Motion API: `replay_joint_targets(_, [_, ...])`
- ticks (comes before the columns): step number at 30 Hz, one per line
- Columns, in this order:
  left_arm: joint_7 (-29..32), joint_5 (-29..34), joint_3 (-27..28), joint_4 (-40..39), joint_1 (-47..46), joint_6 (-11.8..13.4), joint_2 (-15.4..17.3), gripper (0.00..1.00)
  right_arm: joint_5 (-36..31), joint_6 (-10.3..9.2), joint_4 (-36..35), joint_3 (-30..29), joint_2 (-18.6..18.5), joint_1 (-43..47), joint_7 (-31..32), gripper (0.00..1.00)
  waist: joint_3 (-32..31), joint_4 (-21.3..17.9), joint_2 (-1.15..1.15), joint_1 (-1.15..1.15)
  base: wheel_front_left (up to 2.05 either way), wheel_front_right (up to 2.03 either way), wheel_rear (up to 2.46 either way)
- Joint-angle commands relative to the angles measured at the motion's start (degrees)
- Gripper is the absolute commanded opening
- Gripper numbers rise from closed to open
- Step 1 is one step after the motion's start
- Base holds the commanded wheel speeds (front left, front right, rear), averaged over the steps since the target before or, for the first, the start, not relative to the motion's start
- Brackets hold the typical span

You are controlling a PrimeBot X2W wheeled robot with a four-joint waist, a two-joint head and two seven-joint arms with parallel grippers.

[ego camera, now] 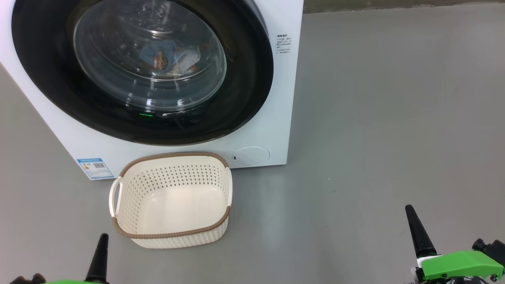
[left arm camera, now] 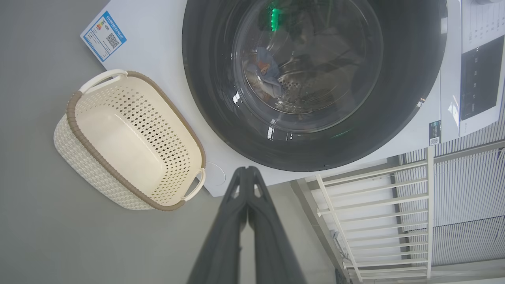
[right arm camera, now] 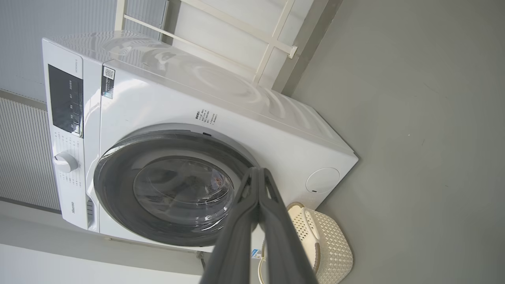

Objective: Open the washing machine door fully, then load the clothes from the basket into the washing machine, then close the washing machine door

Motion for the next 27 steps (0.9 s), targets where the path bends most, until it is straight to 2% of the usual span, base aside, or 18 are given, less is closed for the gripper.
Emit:
replay_joint_targets(1, [0.4,-1.8,1.6,-0.9,-3.0,-0.1,0.6,0.00,1.9,-0.23,-1.2,0.6,-0.6,-2.3,0.5,0.00,0.0,0.0,0.00,0.00,0.00,0.00,0.00])
replay_joint_targets(27, [4.7,-16.9,2.1,1.3,-5.7,-0.1,-0.1,0.00,17.8,-0.30,-0.6,-0.7,-0.6,-3.3,4.8,0.00,-0.8,0.0,0.00,0.00,0.00,0.00,0.00])
